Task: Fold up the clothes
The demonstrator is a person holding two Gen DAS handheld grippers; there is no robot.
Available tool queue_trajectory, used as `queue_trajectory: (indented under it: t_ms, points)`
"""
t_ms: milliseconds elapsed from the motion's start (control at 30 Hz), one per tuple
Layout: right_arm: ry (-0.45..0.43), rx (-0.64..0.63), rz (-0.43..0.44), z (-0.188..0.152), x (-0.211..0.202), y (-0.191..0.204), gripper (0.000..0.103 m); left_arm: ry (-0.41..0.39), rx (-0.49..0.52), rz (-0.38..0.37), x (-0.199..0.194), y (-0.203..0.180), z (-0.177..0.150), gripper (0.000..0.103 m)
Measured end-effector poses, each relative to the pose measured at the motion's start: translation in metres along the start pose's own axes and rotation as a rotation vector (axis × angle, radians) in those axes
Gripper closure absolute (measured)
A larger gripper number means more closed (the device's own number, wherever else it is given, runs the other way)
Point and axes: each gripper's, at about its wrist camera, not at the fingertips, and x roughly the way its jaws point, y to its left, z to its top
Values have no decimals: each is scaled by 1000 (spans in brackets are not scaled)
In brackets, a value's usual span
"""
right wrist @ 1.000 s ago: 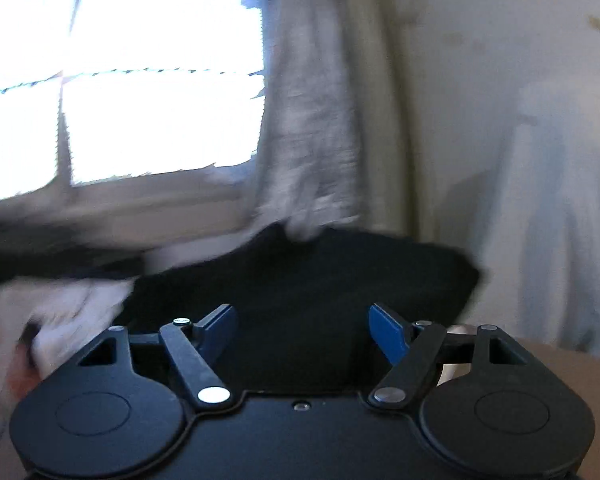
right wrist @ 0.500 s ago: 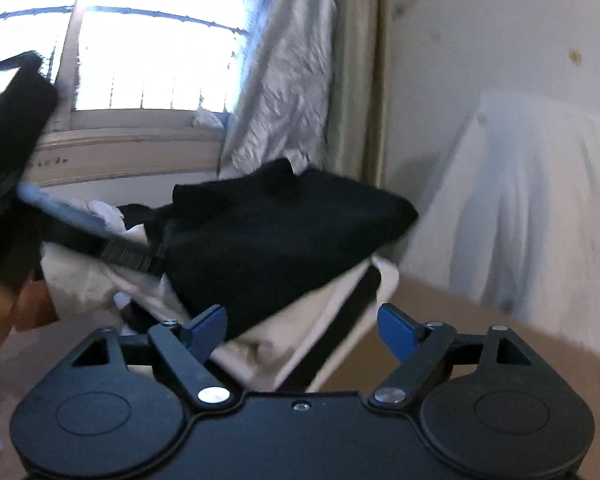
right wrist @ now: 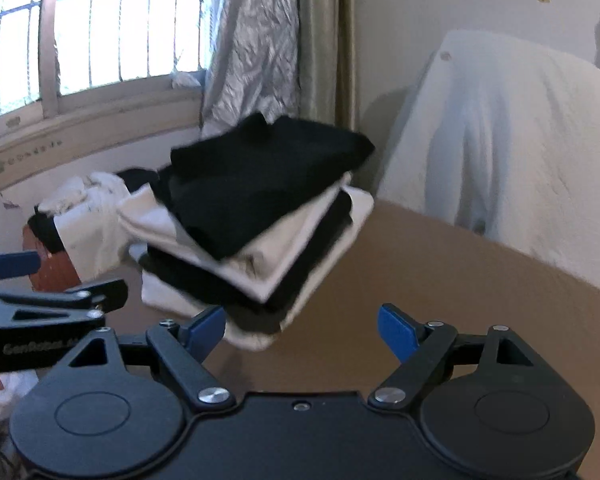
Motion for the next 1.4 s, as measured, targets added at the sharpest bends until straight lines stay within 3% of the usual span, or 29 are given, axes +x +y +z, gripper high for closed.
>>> queue_trajectory:
  t_ms: [133, 200, 300, 733, 1100, 1400]
  points:
    - [58, 7, -58, -10, -7, 1, 14, 32, 26, -18, -10, -4, -16, 6]
    - [69, 21, -82, -14, -11, 0, 13, 41, 49, -28, -16, -7, -22, 0]
    - [77, 44, -107, -17, -13, -3, 12, 56, 53, -118, -14, -9, -29, 0]
    - [38, 143, -145, -29, -14, -18, 10, 61, 75, -92, -11, -10, -27, 0]
    - [-24, 111, -135, -28, -29, -17, 9, 62, 42, -130, -14, -10, -25, 0]
    - [-17, 103, -136, -28, -24, -11, 9, 90, 17, -82, -5, -8, -26, 0]
